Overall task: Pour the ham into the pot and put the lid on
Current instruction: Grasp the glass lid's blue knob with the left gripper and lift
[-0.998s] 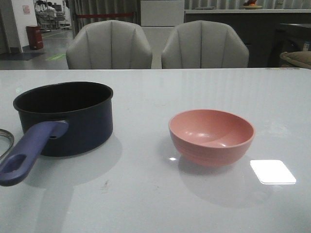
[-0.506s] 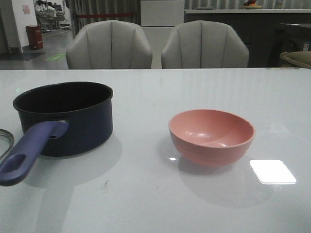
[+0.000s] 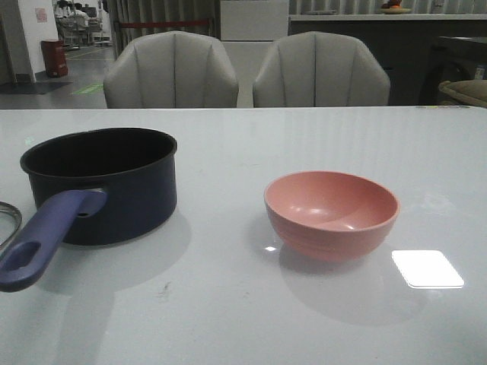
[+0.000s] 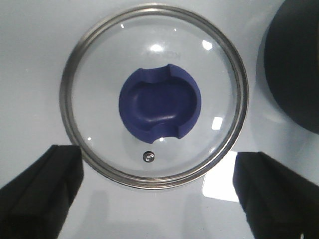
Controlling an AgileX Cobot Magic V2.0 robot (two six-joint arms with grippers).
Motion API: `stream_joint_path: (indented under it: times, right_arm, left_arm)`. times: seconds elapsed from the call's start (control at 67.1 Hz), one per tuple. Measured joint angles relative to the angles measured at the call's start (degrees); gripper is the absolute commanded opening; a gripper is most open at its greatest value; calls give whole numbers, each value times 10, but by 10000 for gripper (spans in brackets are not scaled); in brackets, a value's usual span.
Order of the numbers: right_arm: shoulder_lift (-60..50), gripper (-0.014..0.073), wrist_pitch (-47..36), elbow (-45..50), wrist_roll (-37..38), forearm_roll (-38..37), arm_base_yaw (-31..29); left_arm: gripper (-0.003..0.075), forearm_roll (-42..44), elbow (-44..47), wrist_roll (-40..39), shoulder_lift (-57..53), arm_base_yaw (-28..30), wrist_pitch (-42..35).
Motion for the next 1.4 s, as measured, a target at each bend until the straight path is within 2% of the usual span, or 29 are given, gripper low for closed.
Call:
stream_joint_path:
  times: [0.268, 0.536, 0.626, 0.834, 0.968, 1.162, 1.4]
  right_arm:
    - [0, 139, 0, 0, 0, 0, 0]
    - [0, 139, 0, 0, 0, 0, 0]
    - [0, 139, 0, 0, 0, 0, 0]
    - [0, 139, 0, 0, 0, 0, 0]
    - [0, 139, 0, 0, 0, 0, 0]
    - [0, 139, 0, 0, 0, 0, 0]
    - [0, 139, 0, 0, 0, 0, 0]
  left_arm:
    - [645, -8, -30, 28, 106, 1, 6]
    - [634, -6, -46, 32, 140, 1, -20]
    - [601, -6, -52, 33, 151, 1, -22]
    - [426, -8, -61, 36, 175, 1, -24]
    - [347, -8, -62, 37, 175, 1, -26]
    - [333, -4, -78, 37, 181, 1, -23]
    - [333, -3, -147, 37, 176, 1, 29]
